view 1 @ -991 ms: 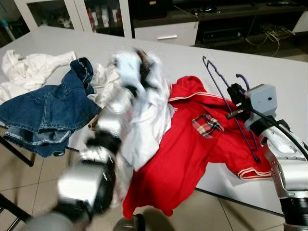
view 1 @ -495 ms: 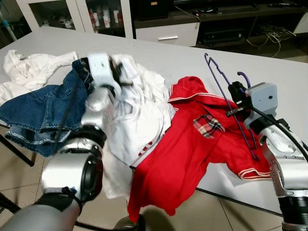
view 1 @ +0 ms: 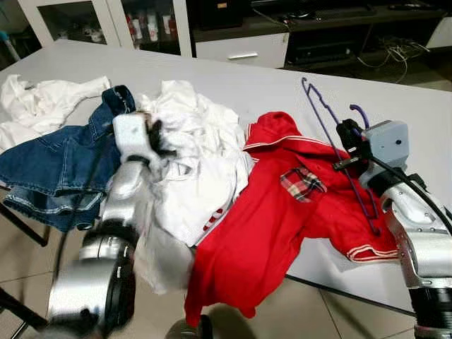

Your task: Hang hanger

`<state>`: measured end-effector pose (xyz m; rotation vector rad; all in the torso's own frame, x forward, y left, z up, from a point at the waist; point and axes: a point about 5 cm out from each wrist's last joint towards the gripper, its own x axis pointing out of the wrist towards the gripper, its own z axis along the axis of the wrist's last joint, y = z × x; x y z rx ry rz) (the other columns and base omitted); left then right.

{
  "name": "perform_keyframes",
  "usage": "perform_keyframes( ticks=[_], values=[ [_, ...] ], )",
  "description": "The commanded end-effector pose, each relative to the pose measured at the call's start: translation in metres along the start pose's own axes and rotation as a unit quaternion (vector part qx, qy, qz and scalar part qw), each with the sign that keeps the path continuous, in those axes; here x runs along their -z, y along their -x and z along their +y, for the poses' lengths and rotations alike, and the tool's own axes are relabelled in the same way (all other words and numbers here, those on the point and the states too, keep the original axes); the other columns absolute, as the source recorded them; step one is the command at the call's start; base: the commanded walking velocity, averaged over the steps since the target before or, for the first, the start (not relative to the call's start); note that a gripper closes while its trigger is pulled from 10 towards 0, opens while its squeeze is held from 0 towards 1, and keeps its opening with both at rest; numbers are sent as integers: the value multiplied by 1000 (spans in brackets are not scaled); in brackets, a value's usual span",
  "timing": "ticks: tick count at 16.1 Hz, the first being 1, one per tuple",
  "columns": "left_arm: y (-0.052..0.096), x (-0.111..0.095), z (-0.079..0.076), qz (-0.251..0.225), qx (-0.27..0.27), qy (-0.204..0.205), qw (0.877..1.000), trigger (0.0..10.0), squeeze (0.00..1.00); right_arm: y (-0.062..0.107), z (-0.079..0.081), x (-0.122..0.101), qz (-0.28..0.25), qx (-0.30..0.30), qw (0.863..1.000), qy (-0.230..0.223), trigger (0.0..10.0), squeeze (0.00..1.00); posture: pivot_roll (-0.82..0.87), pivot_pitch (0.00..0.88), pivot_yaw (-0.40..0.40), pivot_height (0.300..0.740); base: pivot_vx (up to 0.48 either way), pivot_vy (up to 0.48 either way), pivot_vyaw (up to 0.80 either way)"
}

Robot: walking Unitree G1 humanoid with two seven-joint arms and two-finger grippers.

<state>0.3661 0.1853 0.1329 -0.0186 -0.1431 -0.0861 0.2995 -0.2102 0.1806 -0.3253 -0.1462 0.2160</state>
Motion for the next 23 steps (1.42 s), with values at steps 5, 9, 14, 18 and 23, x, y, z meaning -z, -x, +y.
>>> perform_keyframes(
  ticks=[5, 9, 14, 18, 23],
  values=[
    [18, -28, -89, -152, 288, -96, 941, 0, 0, -10, 2, -7, -17, -8, 1000, 4, 10000, 0, -25, 5, 59, 740, 0, 0, 0],
    [45, 6, -103, -100, 397, -181, 894, 0, 0, -8, -2, -7, -15, -2, 1000, 7, 10000, 0, -37, 8, 63, 740, 0, 0, 0],
    [70, 36, -96, -35, 471, -254, 844, 0, 0, -7, -8, -3, -3, 14, 1000, 15, 10000, 0, -38, 7, 59, 740, 0, 0, 0],
    [77, 50, -89, 1, 490, -304, 817, 0, 0, -11, -10, -3, 1, 22, 1000, 16, 10000, 0, -25, 5, 53, 740, 0, 0, 0],
    [61, 41, -78, -10, 410, -299, 861, 10000, 1000, -14, -8, -3, -1, 22, 1000, 14, 10000, 0, -17, 4, 51, 740, 0, 0, 0]
  ],
)
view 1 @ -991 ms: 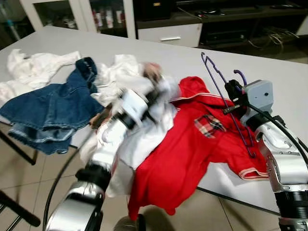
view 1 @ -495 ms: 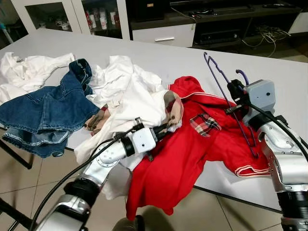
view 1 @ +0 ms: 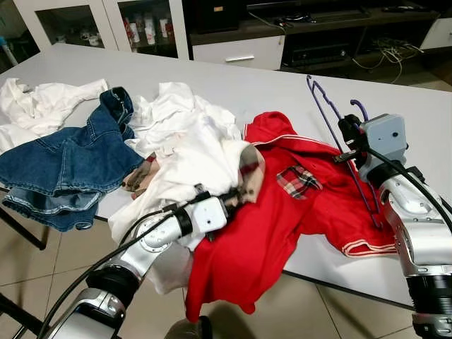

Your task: Hang hanger

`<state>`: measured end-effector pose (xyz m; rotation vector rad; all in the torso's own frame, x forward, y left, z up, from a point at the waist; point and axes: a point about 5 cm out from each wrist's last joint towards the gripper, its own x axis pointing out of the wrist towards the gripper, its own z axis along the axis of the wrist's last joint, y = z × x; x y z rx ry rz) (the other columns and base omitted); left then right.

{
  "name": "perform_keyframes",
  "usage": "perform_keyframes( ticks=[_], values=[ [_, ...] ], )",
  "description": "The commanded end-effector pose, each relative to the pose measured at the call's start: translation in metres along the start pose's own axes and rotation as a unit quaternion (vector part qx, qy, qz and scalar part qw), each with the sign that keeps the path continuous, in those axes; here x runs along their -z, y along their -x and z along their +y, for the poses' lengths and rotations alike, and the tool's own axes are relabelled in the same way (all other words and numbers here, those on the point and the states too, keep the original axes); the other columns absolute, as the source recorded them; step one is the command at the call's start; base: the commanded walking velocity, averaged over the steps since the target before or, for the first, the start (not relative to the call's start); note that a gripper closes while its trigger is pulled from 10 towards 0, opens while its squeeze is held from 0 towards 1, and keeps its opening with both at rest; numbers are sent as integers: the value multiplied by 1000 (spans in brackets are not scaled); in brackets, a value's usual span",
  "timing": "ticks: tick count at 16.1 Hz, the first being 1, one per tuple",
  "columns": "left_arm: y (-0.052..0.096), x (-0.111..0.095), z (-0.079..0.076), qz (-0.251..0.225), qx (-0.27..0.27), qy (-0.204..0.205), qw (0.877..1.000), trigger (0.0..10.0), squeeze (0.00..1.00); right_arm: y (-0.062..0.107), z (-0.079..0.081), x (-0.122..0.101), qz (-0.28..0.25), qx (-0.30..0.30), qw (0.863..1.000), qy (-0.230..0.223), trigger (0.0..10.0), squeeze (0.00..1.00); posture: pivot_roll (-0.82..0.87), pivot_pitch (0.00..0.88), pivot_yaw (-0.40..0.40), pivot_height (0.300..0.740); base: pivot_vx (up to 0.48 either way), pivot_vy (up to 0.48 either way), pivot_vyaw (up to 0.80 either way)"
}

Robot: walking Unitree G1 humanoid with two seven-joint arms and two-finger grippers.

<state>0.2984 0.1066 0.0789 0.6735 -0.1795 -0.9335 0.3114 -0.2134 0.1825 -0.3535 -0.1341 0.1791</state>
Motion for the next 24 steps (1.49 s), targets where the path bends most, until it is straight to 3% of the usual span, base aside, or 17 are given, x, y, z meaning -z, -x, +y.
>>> perform_keyframes(
  ticks=[1, 2, 3, 7, 9, 10, 11, 13, 16, 18, 19, 20, 21, 22, 23, 24],
  values=[
    [-1, -3, 21, -6, -71, 4, 997, 10000, 1000, -3, -2, -4, -12, 6, 1000, -1, 10000, 0, -17, 3, 50, 740, 0, 0, 0],
    [-3, -7, 28, -17, -102, 15, 995, 10000, 1000, -3, -2, -4, -12, 6, 1000, -1, 10000, 0, -17, 3, 50, 740, 0, 0, 0],
    [-4, -15, 31, -48, -109, 33, 992, 10000, 0, -3, -2, -4, -12, 7, 1000, -1, 10000, 0, -17, 3, 50, 740, 0, 0, 0],
    [-3, -31, 31, -112, -109, 8, 988, 10000, 0, -4, -3, -5, -13, 8, 1000, -1, 10000, 0, -17, 2, 52, 740, 0, 0, 0],
    [-2, -36, 40, -128, -137, 13, 982, 10000, 0, -3, -3, -4, -13, 9, 1000, -1, 10000, 0, -17, 2, 52, 740, 0, 0, 0],
    [-2, -38, 42, -131, -139, 14, 981, 10000, 200, -3, -3, -4, -13, 9, 1000, -1, 10000, 0, -17, 2, 52, 740, 0, 0, 0],
    [-1, -40, 44, -136, -135, -4, 981, 10000, 0, -3, -3, -4, -13, 10, 1000, -1, 10000, 0, -17, 2, 54, 740, 0, 0, 0],
    [0, -40, 47, -139, -146, -10, 979, 10000, 0, -4, -3, -4, -13, 10, 1000, -1, 10000, 0, -19, 1, 56, 740, 0, 0, 0],
    [5, -44, 73, -159, -236, 60, 957, 10000, 0, -3, -3, -4, -14, 13, 1000, -2, 10000, 0, -17, 0, 57, 740, 0, 0, 0],
    [5, -44, 78, -164, -245, 78, 952, 10000, 0, -4, -3, -4, -14, 13, 1000, -3, 10000, 0, -17, 0, 58, 740, 0, 0, 0],
    [5, -43, 78, -167, -247, 98, 949, 10000, 773, -4, -2, -4, -15, 14, 1000, -3, 10000, 0, -18, 0, 60, 740, 0, 0, 0],
    [4, -38, 80, -156, -256, 124, 946, 10000, 1000, -4, -2, -4, -15, 14, 1000, -4, 10000, 0, -20, 0, 62, 740, 0, 0, 0],
    [4, -36, 81, -148, -262, 137, 944, 10000, 1000, -4, -2, -4, -15, 15, 1000, -4, 10000, 0, -20, 0, 62, 740, 0, 0, 0],
    [3, -29, 85, -125, -275, 163, 939, 10000, 588, -3, -2, -4, -15, 15, 1000, -4, 10000, 0, -21, 0, 62, 740, 0, 0, 0],
    [1, -21, 88, -97, -282, 195, 934, 10000, 0, -3, -2, -4, -15, 15, 1000, -4, 10000, 0, -22, 0, 62, 740, 0, 0, 0],
    [0, -15, 91, -75, -292, 215, 929, 10000, 0, -3, -2, -4, -15, 15, 1000, -4, 10000, 0, -22, 0, 62, 740, 0, 0, 0]
  ],
)
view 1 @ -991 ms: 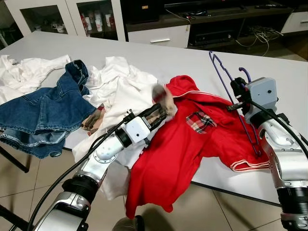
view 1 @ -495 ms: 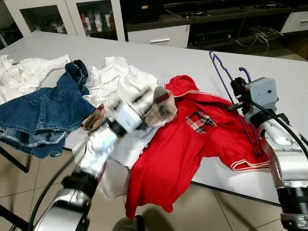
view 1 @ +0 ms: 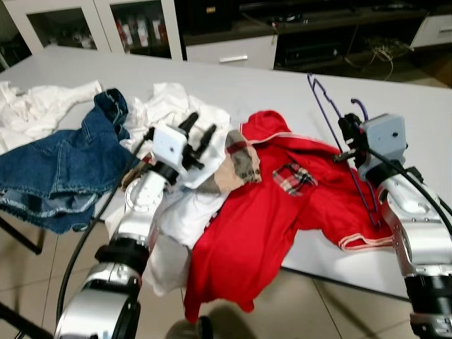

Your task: Hang hanger

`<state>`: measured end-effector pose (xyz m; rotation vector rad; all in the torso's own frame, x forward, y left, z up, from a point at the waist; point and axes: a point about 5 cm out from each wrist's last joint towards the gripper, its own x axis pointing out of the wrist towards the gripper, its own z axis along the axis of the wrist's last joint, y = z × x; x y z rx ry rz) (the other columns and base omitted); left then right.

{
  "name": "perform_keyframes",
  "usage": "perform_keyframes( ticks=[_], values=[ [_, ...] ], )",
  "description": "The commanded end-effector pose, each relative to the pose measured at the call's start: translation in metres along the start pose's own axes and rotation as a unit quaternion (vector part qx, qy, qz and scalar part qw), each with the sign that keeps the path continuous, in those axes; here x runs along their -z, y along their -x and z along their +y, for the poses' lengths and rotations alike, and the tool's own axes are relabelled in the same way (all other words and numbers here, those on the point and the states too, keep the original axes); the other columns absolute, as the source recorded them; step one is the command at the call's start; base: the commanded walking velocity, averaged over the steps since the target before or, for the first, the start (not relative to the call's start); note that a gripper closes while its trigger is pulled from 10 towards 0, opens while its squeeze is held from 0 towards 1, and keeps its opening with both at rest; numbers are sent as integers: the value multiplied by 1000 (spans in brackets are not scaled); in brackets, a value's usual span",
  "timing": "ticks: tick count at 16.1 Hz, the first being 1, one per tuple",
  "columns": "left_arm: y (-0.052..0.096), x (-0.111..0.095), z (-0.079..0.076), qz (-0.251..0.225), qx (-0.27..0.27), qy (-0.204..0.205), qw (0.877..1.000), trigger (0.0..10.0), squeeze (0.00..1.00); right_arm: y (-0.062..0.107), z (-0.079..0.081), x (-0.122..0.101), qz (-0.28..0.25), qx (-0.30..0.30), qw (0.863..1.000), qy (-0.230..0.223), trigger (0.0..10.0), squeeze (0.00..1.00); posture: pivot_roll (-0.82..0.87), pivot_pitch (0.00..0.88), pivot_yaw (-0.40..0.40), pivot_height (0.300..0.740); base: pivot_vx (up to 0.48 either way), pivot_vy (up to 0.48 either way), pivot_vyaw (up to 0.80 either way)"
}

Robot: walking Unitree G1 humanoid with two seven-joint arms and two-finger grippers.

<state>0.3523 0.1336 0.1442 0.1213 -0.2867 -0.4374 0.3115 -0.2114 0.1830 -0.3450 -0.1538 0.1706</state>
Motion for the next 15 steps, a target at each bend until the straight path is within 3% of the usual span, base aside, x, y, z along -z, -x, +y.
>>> perform_keyframes(
  ticks=[1, 2, 15],
  values=[
    [-4, 0, 7, 14, -26, 23, 999, 10000, 0, -3, -4, -3, -6, 9, 1000, -1, 10000, 0, -25, 0, 64, 740, 0, 0, 0],
    [-8, -1, 9, 14, -37, 41, 998, 10000, 482, -3, -4, -3, -7, 10, 1000, -1, 10000, 0, -25, 0, 64, 740, 0, 0, 0],
    [-8, -1, 9, 14, -37, 41, 998, 10000, 482, -3, -4, -3, -7, 10, 1000, -1, 10000, 0, -25, 0, 64, 740, 0, 0, 0]
  ],
)
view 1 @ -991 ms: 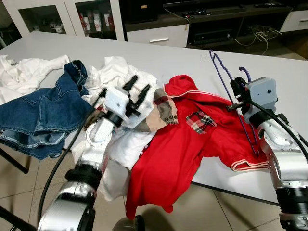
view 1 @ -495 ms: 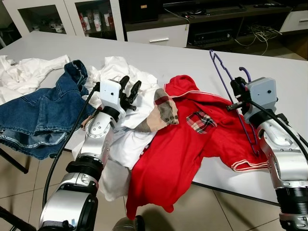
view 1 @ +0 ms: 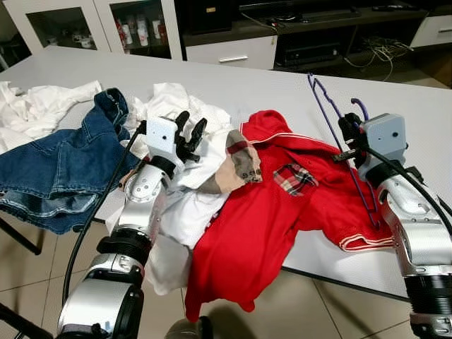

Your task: Hang hanger

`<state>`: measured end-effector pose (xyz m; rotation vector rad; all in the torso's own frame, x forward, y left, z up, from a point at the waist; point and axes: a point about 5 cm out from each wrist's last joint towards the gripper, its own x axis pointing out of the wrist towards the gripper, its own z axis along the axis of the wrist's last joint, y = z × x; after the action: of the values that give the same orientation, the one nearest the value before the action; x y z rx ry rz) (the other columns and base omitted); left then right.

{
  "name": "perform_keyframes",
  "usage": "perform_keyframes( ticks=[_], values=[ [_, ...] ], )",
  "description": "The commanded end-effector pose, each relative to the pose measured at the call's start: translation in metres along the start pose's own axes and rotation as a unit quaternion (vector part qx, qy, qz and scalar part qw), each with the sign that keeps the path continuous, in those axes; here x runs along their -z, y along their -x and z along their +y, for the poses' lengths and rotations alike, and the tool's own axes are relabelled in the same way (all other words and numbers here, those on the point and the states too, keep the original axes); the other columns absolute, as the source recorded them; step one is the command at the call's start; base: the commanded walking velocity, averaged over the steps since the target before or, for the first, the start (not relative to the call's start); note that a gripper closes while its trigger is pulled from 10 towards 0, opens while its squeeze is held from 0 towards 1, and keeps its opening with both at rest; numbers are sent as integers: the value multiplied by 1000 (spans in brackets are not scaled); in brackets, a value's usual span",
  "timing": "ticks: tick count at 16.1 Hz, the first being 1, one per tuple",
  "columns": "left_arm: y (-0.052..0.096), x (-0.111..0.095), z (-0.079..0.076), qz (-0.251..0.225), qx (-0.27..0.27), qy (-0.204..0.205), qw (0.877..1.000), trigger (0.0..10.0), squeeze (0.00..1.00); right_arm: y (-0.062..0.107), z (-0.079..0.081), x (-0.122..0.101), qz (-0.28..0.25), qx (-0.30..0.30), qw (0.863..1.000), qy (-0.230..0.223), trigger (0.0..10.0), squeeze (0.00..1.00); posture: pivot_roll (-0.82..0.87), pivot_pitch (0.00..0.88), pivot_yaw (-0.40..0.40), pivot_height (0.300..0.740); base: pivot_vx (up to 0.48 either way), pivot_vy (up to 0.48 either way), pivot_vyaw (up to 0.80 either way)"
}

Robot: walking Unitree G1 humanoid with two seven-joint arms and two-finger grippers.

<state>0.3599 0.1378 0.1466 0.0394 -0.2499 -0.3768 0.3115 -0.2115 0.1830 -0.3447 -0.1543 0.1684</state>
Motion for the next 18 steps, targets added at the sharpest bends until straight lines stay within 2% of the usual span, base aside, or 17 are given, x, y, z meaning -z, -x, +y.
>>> perform_keyframes(
  ticks=[1, 3, 4, 5, 6, 18],
  values=[
    [-2, -1, 1, 3, -2, 2, 1000, 10000, 482, -3, -4, -3, -7, 9, 1000, -1, 10000, 0, -25, 0, 64, 740, 0, 0, 0],
    [-2, -1, 1, 3, -2, 2, 1000, 10000, 482, -3, -4, -3, -7, 9, 1000, -1, 10000, 0, -25, 0, 64, 740, 0, 0, 0],
    [-10, -7, -2, 6, -10, -3, 1000, 10000, 0, -3, -4, -3, -7, 7, 1000, -2, 10000, 0, -26, 0, 61, 740, 0, 0, 0],
    [-16, -19, -10, -10, -8, -33, 999, 10000, 24, -3, -4, -3, -7, 4, 1000, -3, 10000, 0, -26, 0, 61, 740, 0, 0, 0],
    [-16, -20, -10, -15, -7, -40, 999, 10000, 1000, -3, -4, -3, -7, 4, 1000, -3, 10000, 0, -26, 0, 61, 740, 0, 0, 0],
    [-17, -24, -10, -24, -8, -44, 999, 10000, 1000, -3, -3, -4, -8, 3, 1000, -2, 10000, 0, -25, 0, 59, 740, 0, 0, 0]
  ],
)
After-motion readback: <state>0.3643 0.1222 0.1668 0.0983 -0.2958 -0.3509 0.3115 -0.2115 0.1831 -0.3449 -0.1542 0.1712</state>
